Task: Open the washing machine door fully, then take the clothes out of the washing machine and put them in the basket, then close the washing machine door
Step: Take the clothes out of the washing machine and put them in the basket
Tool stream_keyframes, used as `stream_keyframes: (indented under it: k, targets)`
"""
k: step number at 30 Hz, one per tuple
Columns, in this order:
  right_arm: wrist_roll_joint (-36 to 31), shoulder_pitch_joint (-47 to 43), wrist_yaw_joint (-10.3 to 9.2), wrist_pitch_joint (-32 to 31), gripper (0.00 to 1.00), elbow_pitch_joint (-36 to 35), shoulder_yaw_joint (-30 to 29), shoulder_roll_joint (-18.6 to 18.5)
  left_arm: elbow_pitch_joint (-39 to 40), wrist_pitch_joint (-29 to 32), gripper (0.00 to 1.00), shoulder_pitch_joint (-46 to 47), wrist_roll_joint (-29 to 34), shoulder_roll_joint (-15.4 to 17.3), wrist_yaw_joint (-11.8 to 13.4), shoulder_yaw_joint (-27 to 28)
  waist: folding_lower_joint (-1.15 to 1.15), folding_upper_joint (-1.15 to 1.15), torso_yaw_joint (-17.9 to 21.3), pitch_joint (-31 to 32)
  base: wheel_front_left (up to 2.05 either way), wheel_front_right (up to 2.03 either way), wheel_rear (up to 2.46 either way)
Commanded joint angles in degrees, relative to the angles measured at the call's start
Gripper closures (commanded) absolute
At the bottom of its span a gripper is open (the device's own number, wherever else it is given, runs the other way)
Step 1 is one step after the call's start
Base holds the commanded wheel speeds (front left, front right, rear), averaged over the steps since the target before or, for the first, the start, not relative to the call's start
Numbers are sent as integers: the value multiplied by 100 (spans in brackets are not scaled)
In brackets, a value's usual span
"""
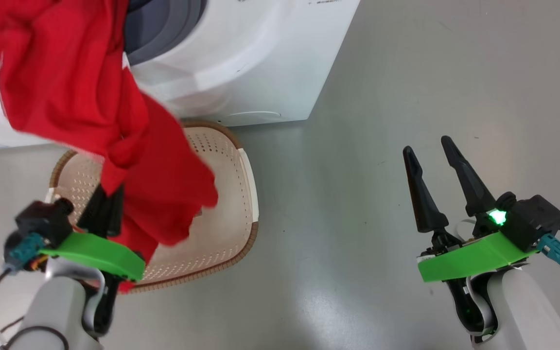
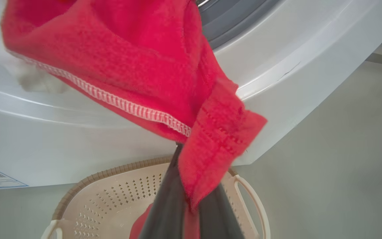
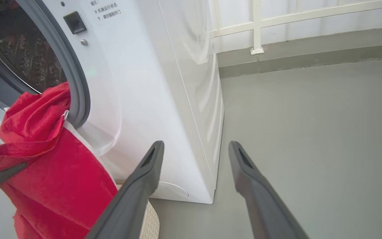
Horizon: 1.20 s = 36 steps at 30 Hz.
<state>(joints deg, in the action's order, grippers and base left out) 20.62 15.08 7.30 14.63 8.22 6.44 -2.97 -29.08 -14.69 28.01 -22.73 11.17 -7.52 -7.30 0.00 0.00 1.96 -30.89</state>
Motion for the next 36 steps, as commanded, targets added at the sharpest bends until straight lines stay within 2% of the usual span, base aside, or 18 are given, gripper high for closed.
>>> stream_keyframes:
  k: [1,16,28,36]
  targets:
    - [-1,-166,19,37,0,-125,135,10,3,-31,100,-180,-35,121,3,95,0,0,12,-10,0,0,0]
    - [-76,-77,19,37,0,-199,133,10,-1014,-31,100,158,-203,131,3,-512,0,0,50,-405,0,0,0]
    - [-97,100,19,37,0,-312,118,10,-2203,-31,100,916,-659,213,3,-1195,0,0,101,-901,0,0,0]
    - [-119,136,19,37,0,-344,79,10,-2358,-31,100,1265,-811,332,3,-1260,0,0,93,-1031,0,0,0]
